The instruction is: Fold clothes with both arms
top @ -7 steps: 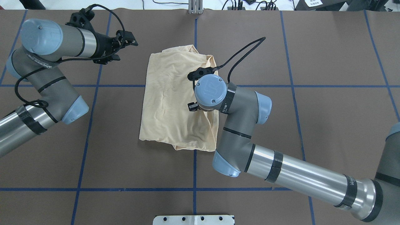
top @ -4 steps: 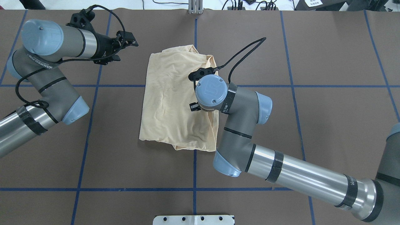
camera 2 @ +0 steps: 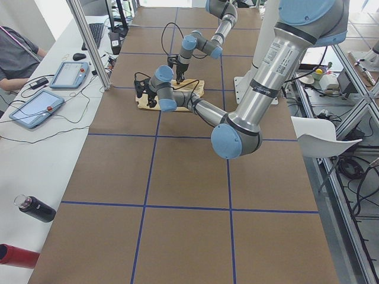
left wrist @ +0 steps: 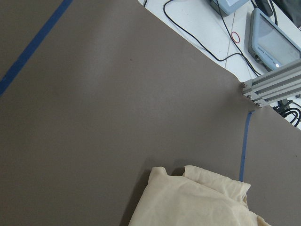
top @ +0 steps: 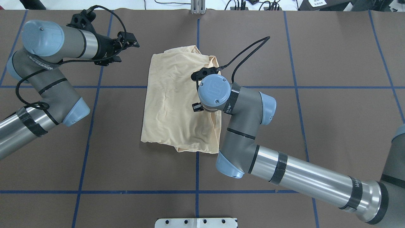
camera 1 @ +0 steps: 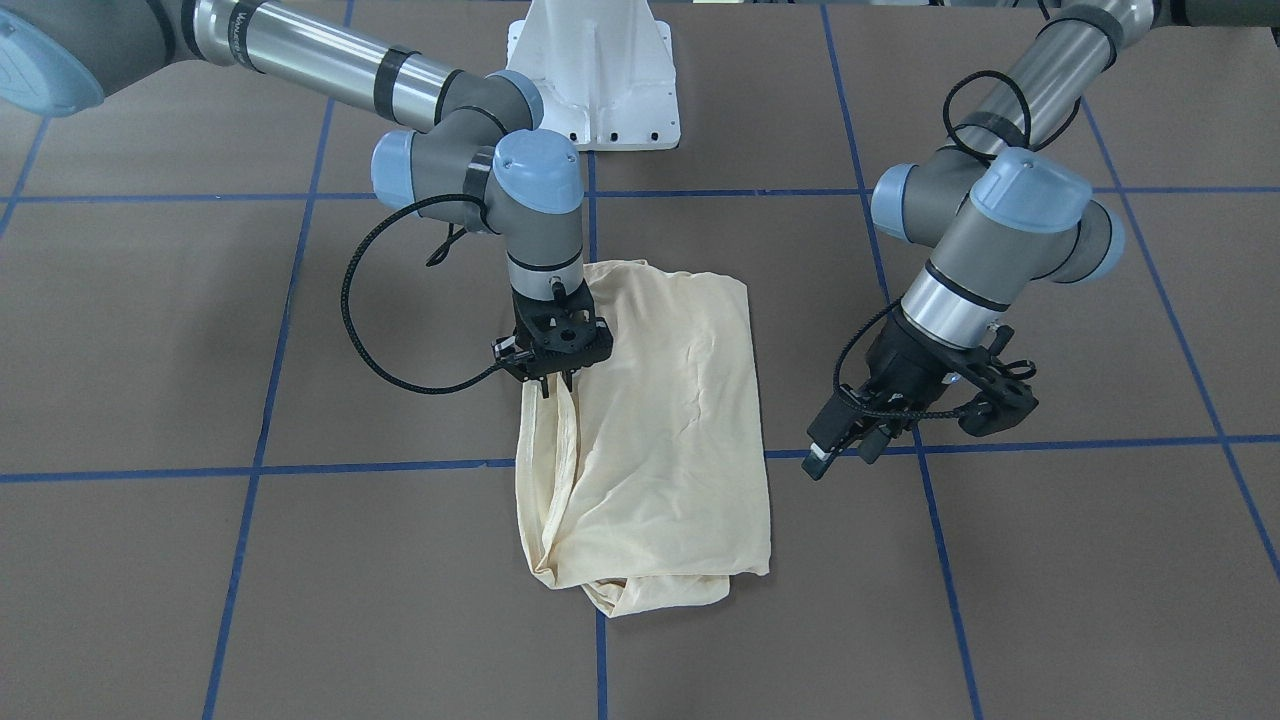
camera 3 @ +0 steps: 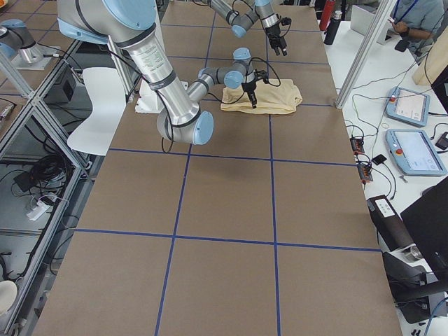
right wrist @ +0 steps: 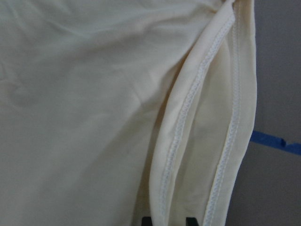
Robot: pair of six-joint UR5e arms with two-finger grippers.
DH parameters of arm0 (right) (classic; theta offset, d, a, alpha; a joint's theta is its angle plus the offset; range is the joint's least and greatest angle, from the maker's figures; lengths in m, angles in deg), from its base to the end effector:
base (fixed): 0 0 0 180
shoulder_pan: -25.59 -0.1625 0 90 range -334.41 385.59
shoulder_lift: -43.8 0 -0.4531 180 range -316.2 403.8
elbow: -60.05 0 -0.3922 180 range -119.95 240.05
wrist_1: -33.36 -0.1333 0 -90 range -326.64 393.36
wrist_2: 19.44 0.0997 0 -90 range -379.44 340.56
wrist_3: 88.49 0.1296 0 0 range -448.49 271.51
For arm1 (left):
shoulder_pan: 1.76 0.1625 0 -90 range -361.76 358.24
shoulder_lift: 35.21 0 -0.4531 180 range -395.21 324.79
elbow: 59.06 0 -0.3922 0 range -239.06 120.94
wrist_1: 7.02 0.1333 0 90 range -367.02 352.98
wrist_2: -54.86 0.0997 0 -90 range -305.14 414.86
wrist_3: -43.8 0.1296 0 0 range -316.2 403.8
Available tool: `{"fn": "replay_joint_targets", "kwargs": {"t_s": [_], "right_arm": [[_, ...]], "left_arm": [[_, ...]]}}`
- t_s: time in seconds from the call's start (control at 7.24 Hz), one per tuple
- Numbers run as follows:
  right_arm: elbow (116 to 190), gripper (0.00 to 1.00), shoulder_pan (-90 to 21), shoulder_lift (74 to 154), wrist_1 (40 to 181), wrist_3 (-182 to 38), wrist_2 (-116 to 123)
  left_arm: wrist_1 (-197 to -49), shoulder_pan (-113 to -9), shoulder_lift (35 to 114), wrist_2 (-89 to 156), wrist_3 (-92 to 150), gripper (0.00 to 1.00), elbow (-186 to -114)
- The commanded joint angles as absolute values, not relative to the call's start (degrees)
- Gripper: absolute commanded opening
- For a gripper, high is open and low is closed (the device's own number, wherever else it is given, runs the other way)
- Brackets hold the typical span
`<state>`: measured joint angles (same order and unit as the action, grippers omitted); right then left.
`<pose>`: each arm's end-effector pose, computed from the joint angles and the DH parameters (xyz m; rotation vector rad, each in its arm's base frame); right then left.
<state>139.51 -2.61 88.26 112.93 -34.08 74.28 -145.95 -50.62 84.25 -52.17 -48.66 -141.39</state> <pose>-0.6520 -0.4913 0.2746 0.3669 -0.7061 -0.1478 0.4130 -0.6177 0.3582 0.2488 1.2469 -0.5913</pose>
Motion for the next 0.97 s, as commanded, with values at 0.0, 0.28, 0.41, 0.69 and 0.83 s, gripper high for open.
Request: {"fn": "replay_joint_targets", "kwargs": {"t_s": [0.0, 0.28, 0.41, 0.69, 0.83], "right_arm": [[139.51, 0.29, -2.62, 88.01, 112.73, -34.09, 74.17], [139.42, 0.25, -2.62, 87.83, 112.64, -34.08, 73.73], [139.42, 0.25, -2.62, 87.83, 112.64, -34.09, 73.47], [139.51, 0.00, -2.62, 87.83, 112.64, -34.00, 73.38], [139.59, 0.00, -2.62, 87.92, 112.55, -34.00, 73.38]], "left_arm": [[-146.06, -50.54, 84.32, -52.11, -48.66, 1.00, -140.80], [-146.07, -50.54, 84.32, -52.11, -48.66, 1.00, -140.71], [-145.98, -50.54, 84.32, -52.11, -48.66, 1.00, -140.71], [-146.06, -50.54, 84.32, -52.11, -48.75, 1.00, -140.54], [-146.07, -50.54, 84.32, -52.11, -48.83, 1.00, -140.45]]}}
